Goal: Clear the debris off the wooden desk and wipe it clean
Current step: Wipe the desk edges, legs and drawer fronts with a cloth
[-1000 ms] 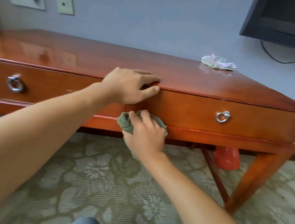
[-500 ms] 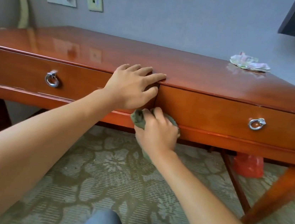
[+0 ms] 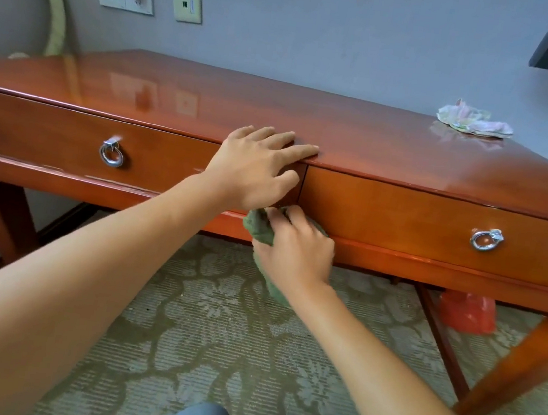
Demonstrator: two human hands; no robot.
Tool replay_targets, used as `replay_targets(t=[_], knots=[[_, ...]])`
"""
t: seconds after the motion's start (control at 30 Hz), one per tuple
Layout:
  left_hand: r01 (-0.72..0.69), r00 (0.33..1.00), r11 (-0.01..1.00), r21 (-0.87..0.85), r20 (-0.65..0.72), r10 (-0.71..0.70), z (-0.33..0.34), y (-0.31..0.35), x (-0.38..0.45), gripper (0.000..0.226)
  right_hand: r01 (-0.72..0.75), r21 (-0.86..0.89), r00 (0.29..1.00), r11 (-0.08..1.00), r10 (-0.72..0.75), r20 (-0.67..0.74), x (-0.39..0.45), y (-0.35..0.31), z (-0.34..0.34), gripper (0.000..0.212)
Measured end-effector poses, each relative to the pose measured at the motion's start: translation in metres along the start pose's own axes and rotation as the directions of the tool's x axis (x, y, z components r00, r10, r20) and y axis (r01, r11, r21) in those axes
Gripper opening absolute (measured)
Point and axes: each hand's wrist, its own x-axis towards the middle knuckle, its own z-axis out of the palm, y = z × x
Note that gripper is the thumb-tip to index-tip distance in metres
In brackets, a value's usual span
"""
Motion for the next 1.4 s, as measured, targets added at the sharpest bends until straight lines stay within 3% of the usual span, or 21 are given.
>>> replay_targets(t=[0.07, 0.17, 0.3, 0.33, 0.43, 0.57, 0.6, 0.67, 0.73, 0.77, 0.8, 0.9, 1.0, 1.03, 1.17, 1.23, 1.33, 1.4], knots=[[0.008, 1.0, 1.0, 0.003, 0.01, -0.008, -0.001, 0.001, 0.0, 0.071, -0.082, -0.022, 0.996, 0.996, 0.081, -0.022, -0.009, 0.03, -0.012, 0.027], [-0.004, 0.999, 1.0, -0.022, 0.035, 0.005, -0.006, 0.001, -0.002, 0.077, -0.183, -0.085, 0.981, 0.979, 0.177, -0.076, -0.026, 0.069, -0.023, 0.038], [0.034, 0.996, 0.98, -0.194, 0.093, -0.016, -0.027, -0.015, -0.014, 0.095, -0.269, 0.045, 0.962, 0.962, 0.266, 0.069, -0.019, 0.063, -0.029, 0.035], [0.018, 0.995, 0.987, -0.16, 0.099, -0.002, -0.029, -0.024, -0.02, 0.094, -0.227, 0.093, 0.974, 0.969, 0.225, 0.038, -0.019, 0.063, -0.035, 0.035], [0.012, 0.996, 0.998, 0.058, 0.084, -0.017, -0.031, -0.053, -0.039, 0.085, -0.091, 0.051, 0.954, 0.995, 0.102, -0.283, -0.011, 0.075, -0.048, 0.041], [0.101, 0.994, 0.994, -0.041, 0.047, -0.099, -0.03, -0.068, -0.045, 0.078, -0.179, -0.046, 0.891, 0.983, 0.142, -0.432, 0.025, 0.065, -0.026, 0.029], [0.111, 0.993, 0.99, -0.082, 0.044, -0.108, -0.03, -0.069, -0.043, 0.077, -0.134, -0.075, 0.886, 0.988, 0.085, -0.456, 0.031, 0.052, -0.016, 0.023], [0.117, 0.993, 0.982, -0.148, 0.046, -0.111, -0.03, -0.073, -0.04, 0.076, 0.151, -0.163, 0.893, 0.975, -0.205, -0.4, 0.037, 0.022, 0.0, 0.011], [0.12, 0.993, 0.975, -0.187, 0.042, -0.115, -0.032, -0.079, -0.04, 0.072, 0.454, -0.207, 0.822, 0.867, -0.497, -0.28, 0.04, 0.004, 0.007, 0.015], [0.126, 0.992, 0.971, -0.205, 0.037, -0.121, -0.033, -0.081, -0.04, 0.07, 0.51, -0.195, 0.799, 0.838, -0.545, -0.253, 0.046, 0.005, 0.002, 0.016], [0.134, 0.991, 0.967, -0.217, 0.038, -0.129, -0.034, -0.083, -0.04, 0.069, 0.491, -0.177, 0.811, 0.853, -0.522, -0.264, 0.052, 0.011, -0.007, 0.014], [0.122, 0.993, 0.964, -0.235, 0.038, -0.116, -0.034, -0.083, -0.039, 0.069, 0.194, -0.132, 0.894, 0.972, -0.231, -0.383, 0.067, 0.041, -0.035, 0.021], [0.114, 0.993, 0.964, -0.241, 0.03, -0.11, -0.028, -0.087, -0.037, 0.069, 0.031, -0.055, 0.911, 0.998, -0.051, -0.41, 0.081, 0.025, -0.039, 0.026], [0.115, 0.993, 0.963, -0.243, 0.032, -0.111, -0.028, -0.088, -0.036, 0.069, 0.049, -0.043, 0.917, 0.998, -0.062, -0.394, 0.085, 0.007, -0.034, 0.024], [0.124, 0.991, 0.951, -0.282, 0.081, -0.105, -0.036, -0.094, -0.037, 0.072, 0.376, -0.091, 0.869, 0.922, -0.385, -0.311, 0.091, -0.015, -0.019, 0.027], [0.086, 0.993, 0.972, -0.219, 0.094, -0.066, -0.038, -0.1, -0.042, 0.076, 0.383, -0.12, 0.843, 0.916, -0.4, -0.359, 0.084, 0.012, -0.024, 0.026], [-0.019, 0.994, 0.998, 0.063, 0.108, 0.012, -0.03, -0.107, -0.05, 0.09, 0.317, -0.183, 0.844, 0.931, -0.365, -0.394, 0.058, 0.05, -0.022, 0.024], [-0.023, 0.993, 0.995, 0.101, 0.121, 0.01, -0.027, -0.109, -0.05, 0.096, 0.334, -0.208, 0.84, 0.919, -0.391, -0.376, 0.048, 0.051, -0.012, 0.021]])
